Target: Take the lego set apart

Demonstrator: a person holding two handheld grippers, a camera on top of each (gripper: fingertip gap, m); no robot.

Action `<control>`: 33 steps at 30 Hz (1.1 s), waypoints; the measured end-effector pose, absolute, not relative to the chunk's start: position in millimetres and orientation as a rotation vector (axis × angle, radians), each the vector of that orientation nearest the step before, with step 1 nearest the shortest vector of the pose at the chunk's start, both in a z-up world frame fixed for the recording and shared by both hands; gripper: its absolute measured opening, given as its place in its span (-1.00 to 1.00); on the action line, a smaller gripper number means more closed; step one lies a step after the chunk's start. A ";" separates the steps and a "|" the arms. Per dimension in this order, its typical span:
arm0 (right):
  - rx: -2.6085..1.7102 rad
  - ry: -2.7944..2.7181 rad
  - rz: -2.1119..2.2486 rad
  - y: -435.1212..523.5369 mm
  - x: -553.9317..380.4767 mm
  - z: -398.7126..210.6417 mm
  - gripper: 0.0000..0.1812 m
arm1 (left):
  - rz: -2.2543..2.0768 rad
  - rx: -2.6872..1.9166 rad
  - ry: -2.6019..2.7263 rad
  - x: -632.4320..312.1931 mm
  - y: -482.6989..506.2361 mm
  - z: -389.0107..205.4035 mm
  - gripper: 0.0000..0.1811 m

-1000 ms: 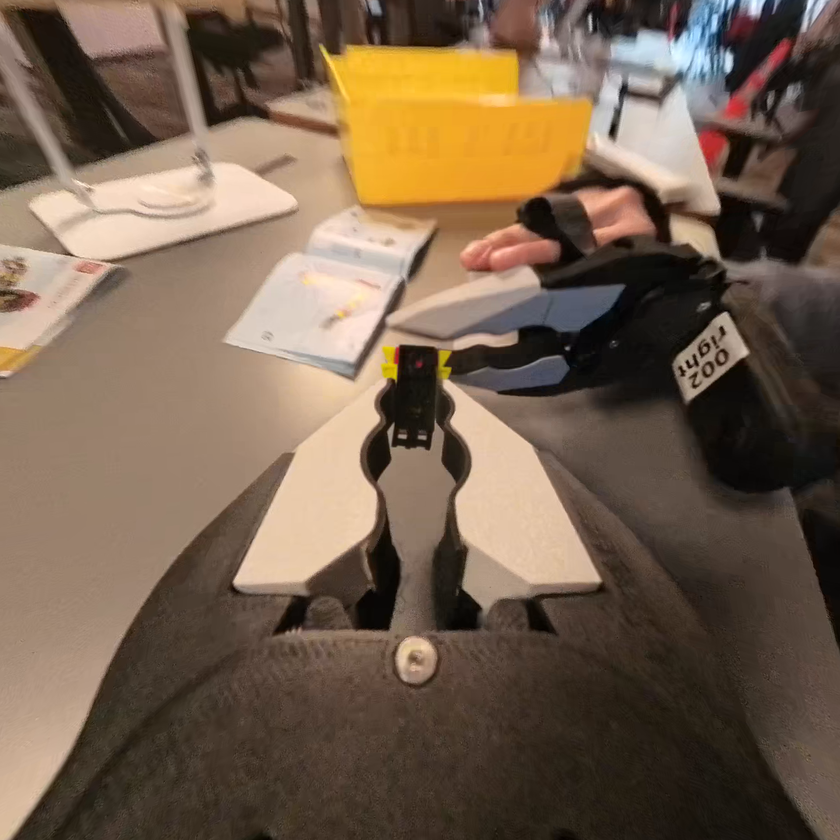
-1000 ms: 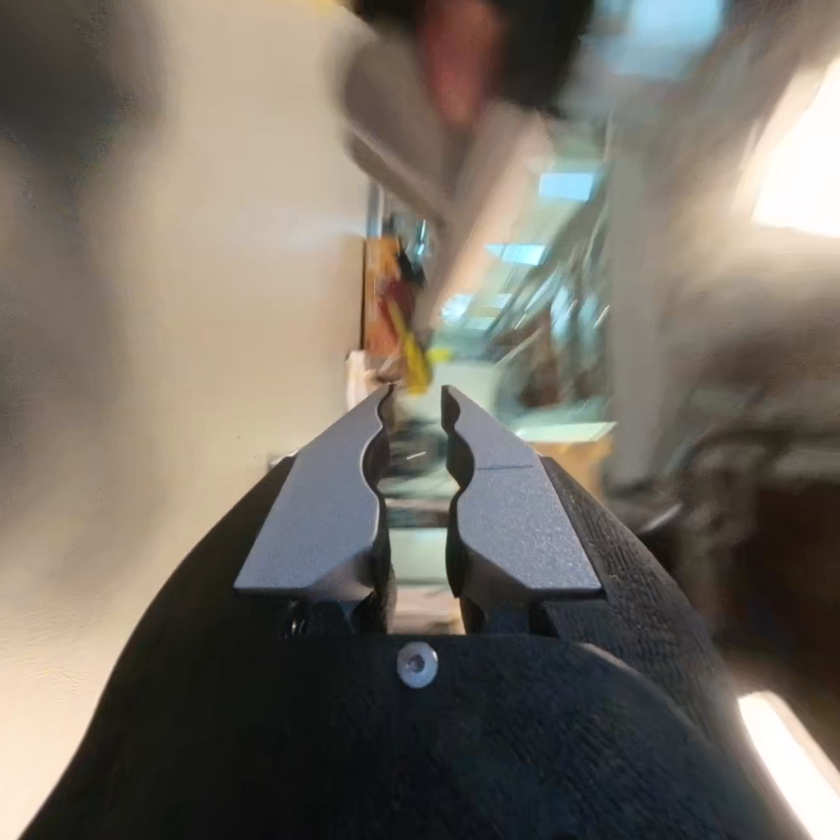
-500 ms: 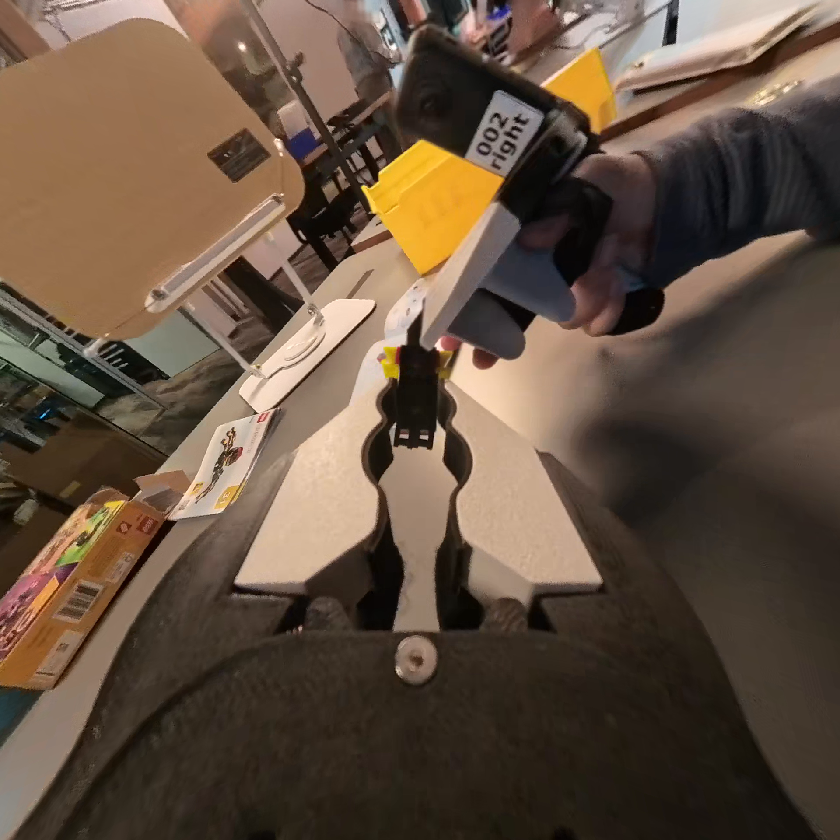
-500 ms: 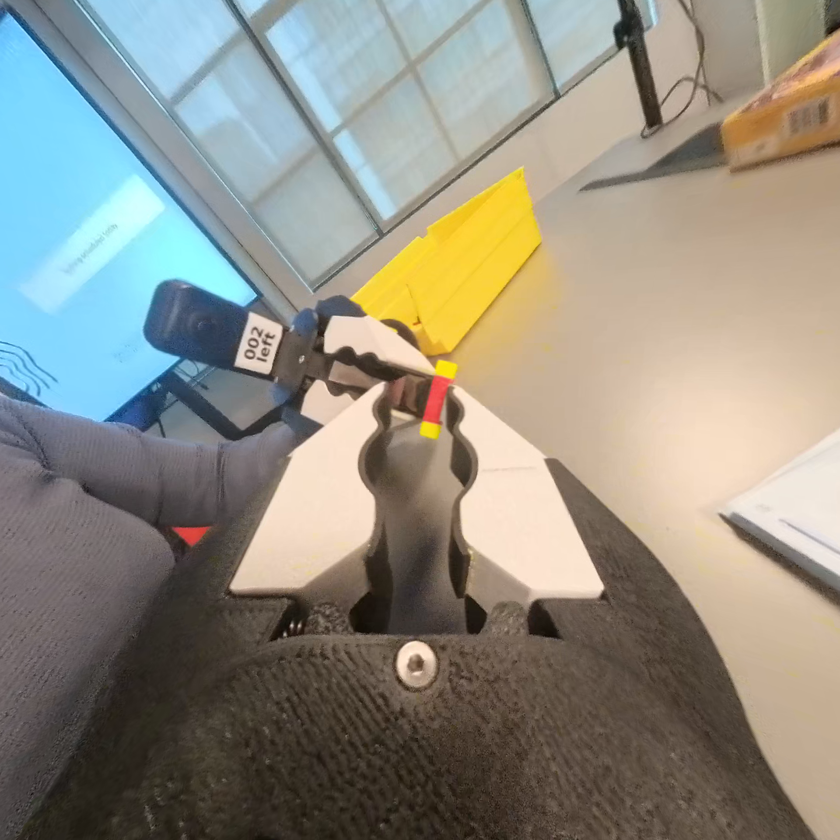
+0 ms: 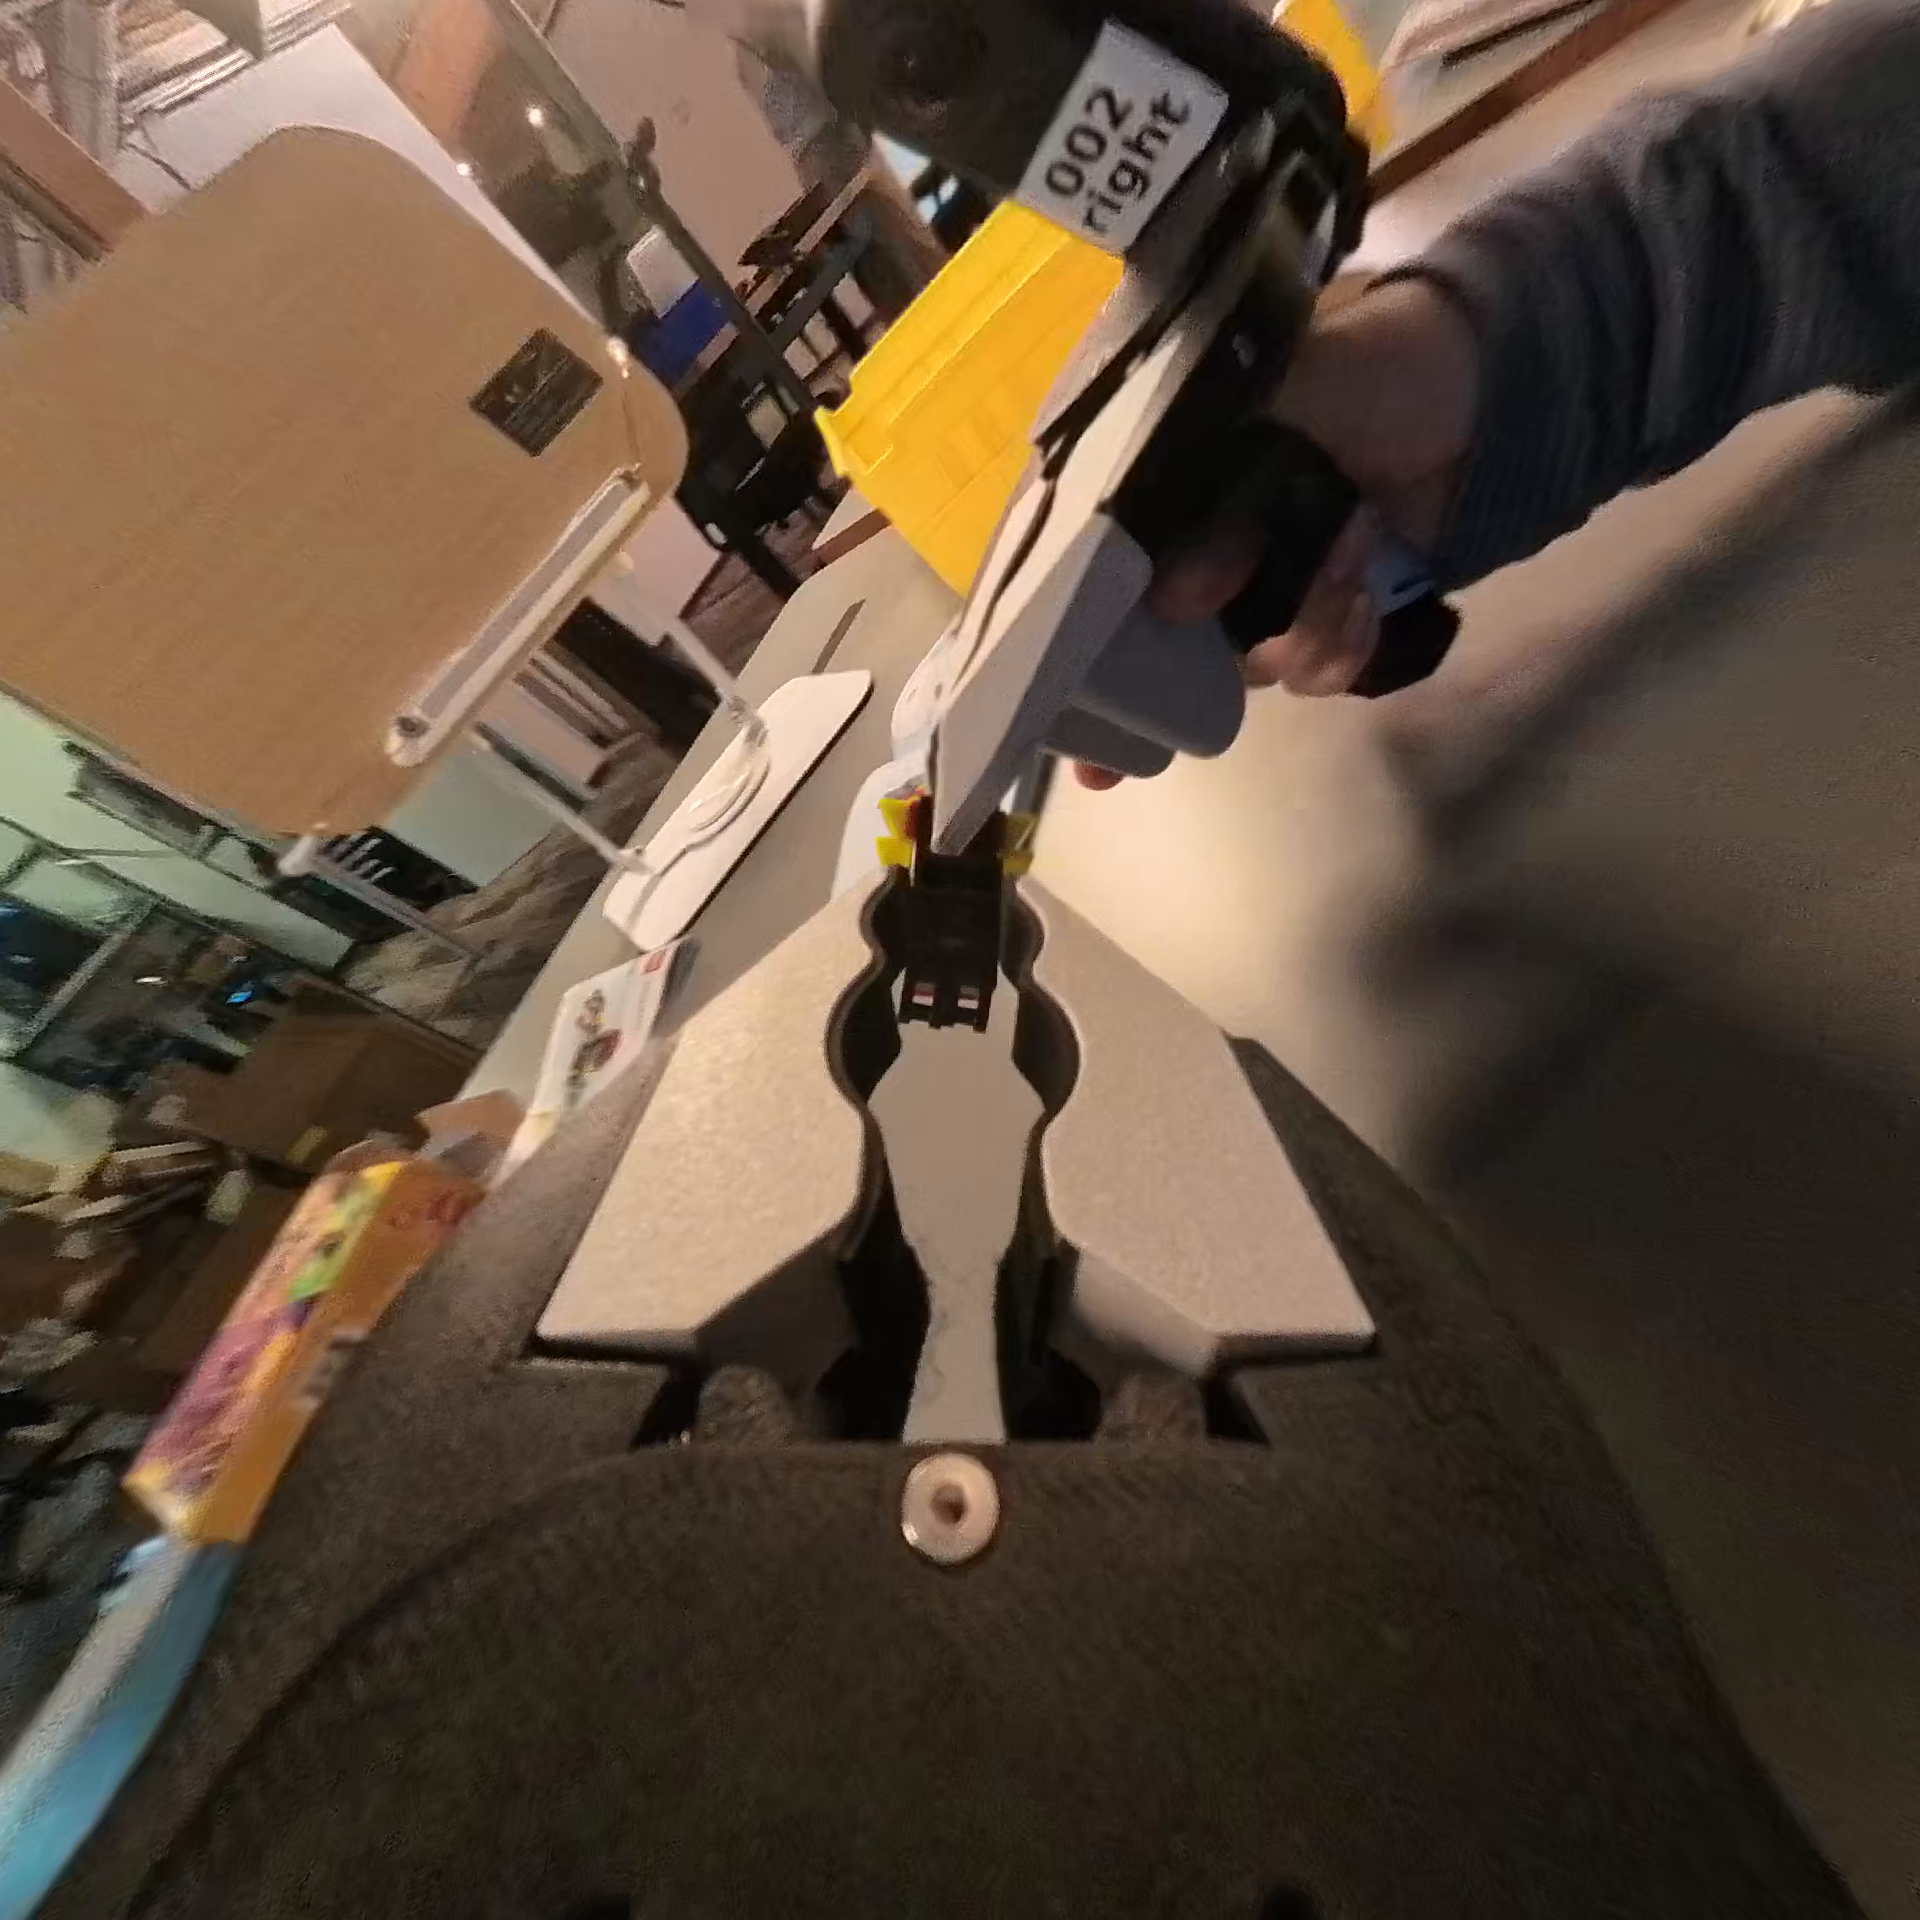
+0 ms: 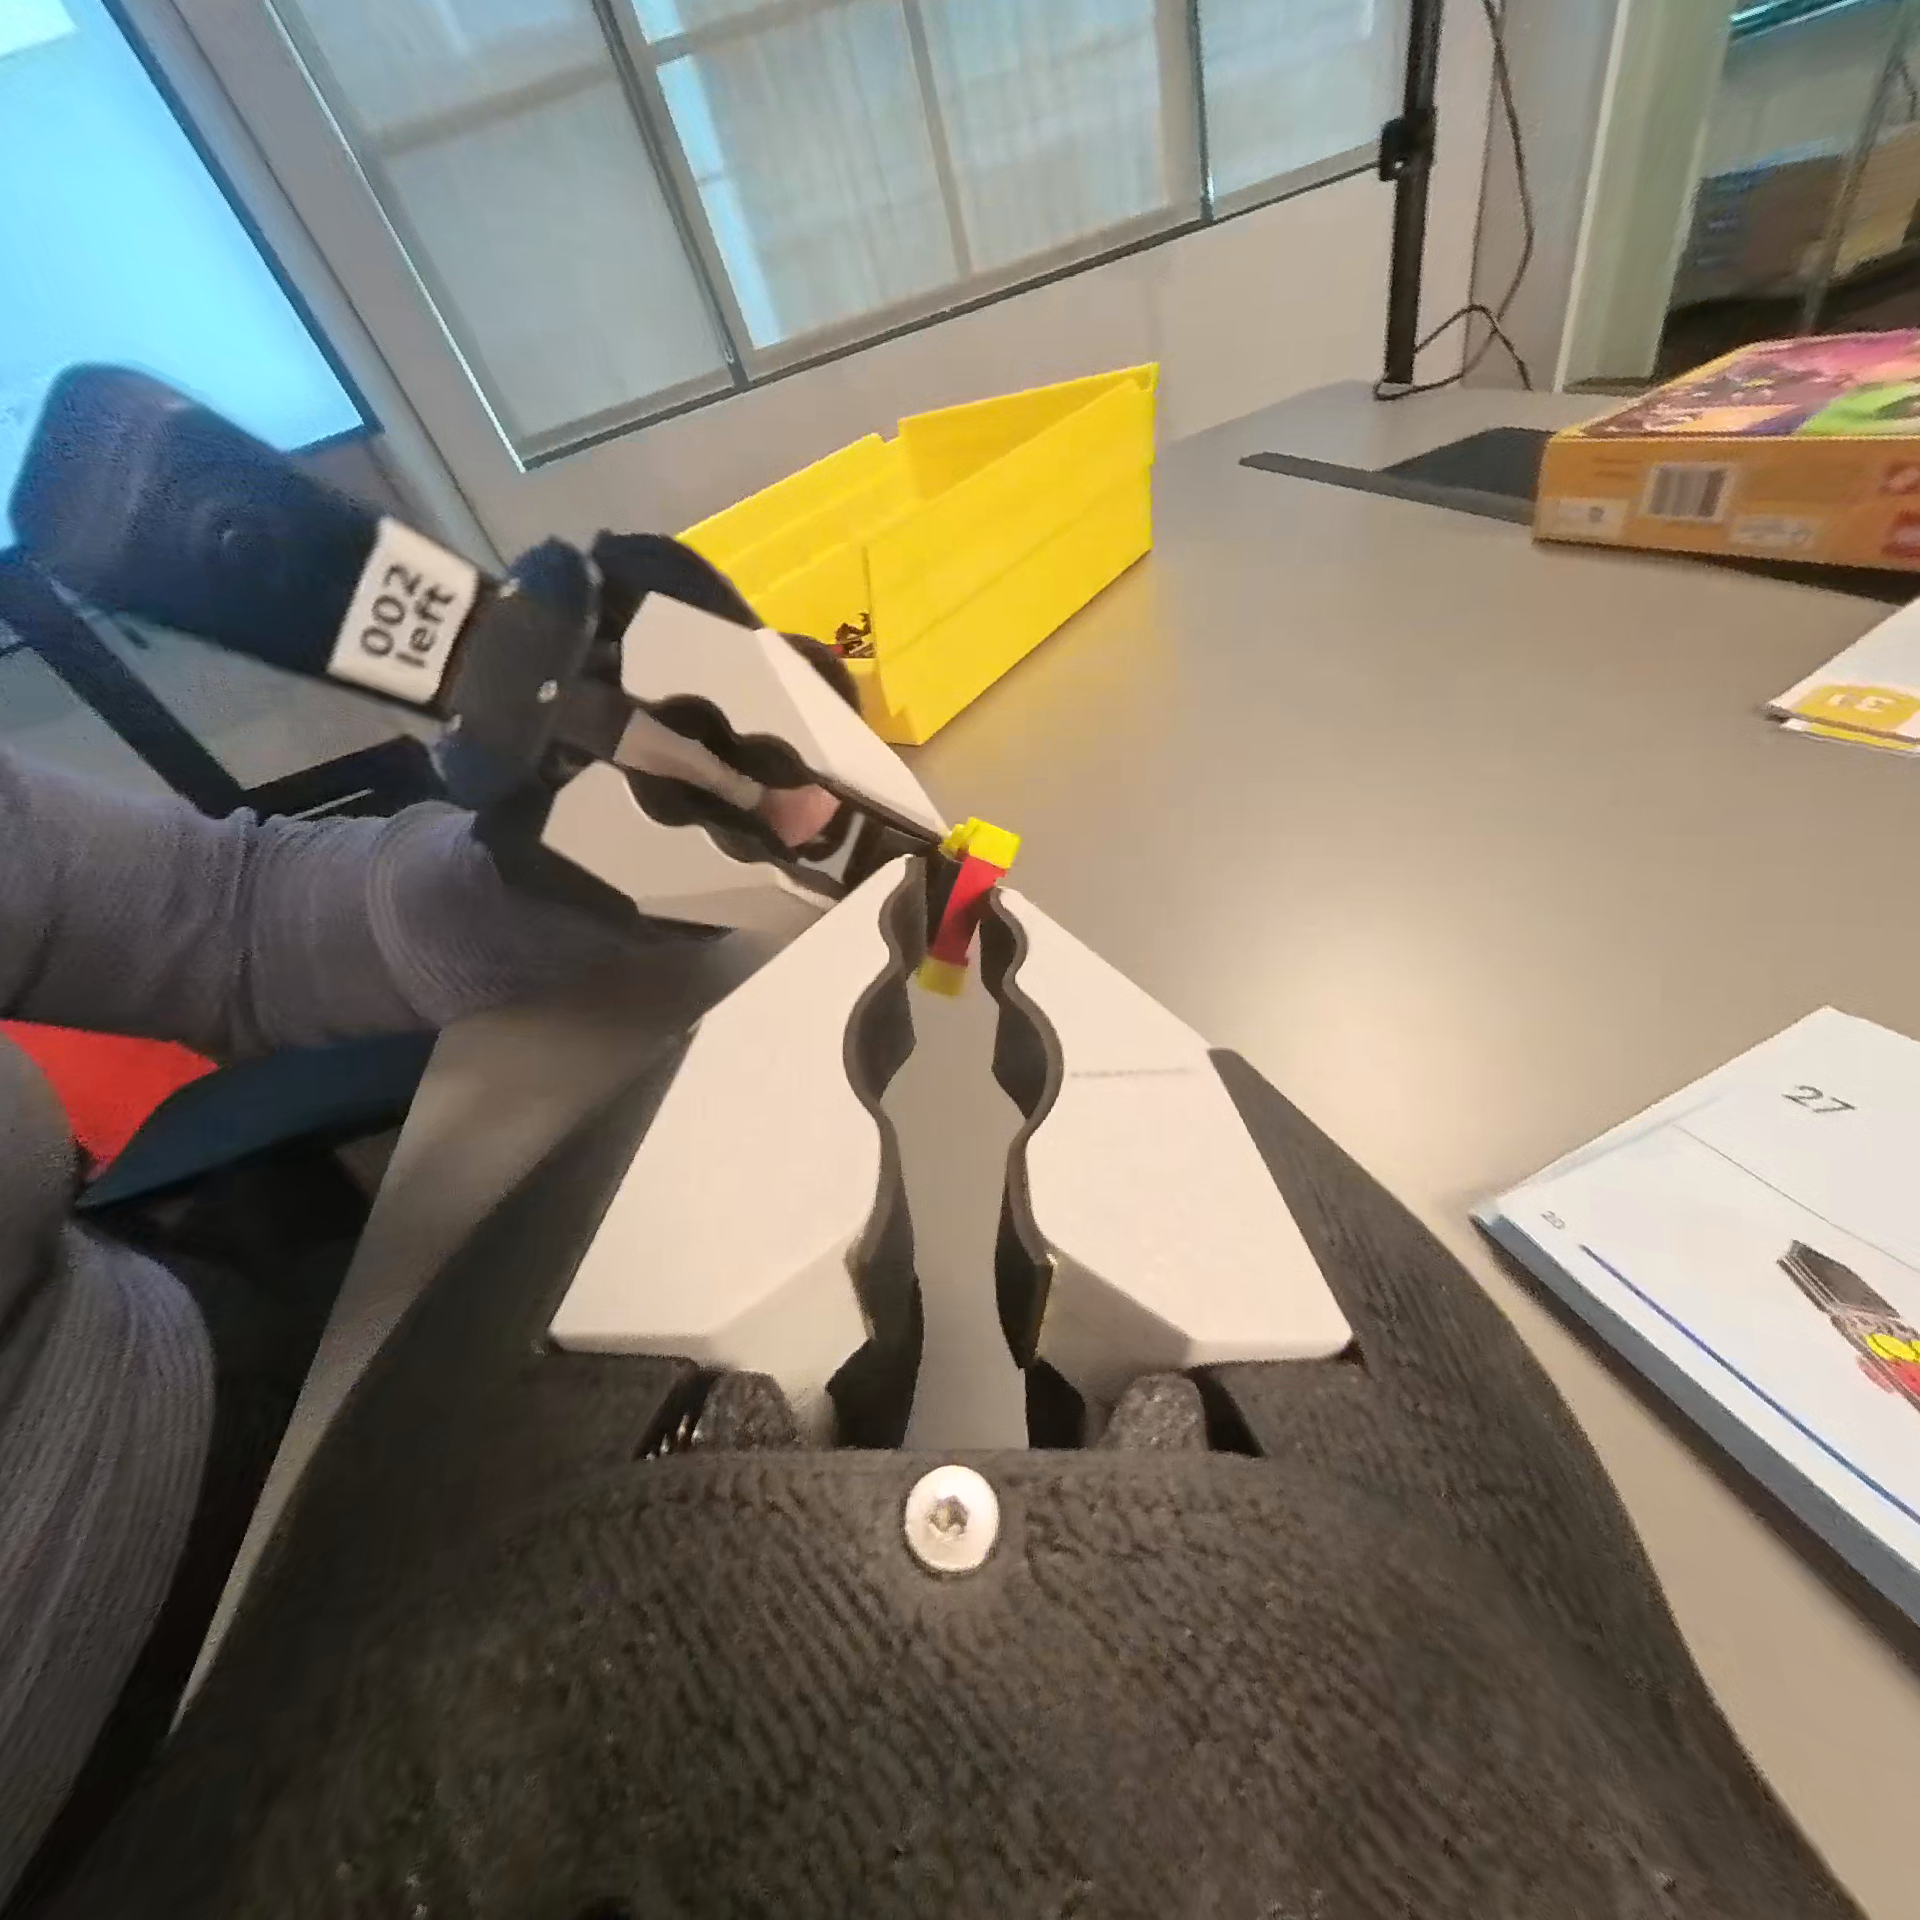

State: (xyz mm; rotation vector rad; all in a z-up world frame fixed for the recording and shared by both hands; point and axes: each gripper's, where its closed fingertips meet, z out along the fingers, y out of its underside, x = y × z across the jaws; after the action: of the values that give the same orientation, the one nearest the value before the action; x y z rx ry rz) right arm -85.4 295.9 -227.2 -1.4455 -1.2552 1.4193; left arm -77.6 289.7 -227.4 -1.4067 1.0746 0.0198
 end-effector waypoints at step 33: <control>-1.106 -1.370 1.599 269.1 -71.1 -211.8 -0.66 | -1.154 -1.525 0.750 -60.9 267.1 -212.6 -0.83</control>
State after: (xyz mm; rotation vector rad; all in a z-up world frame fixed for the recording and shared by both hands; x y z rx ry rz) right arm -71.1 269.1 -211.8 -1.1063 -1.3703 1.5994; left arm -60.9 267.1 -212.6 -1.5252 0.7503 -1.1544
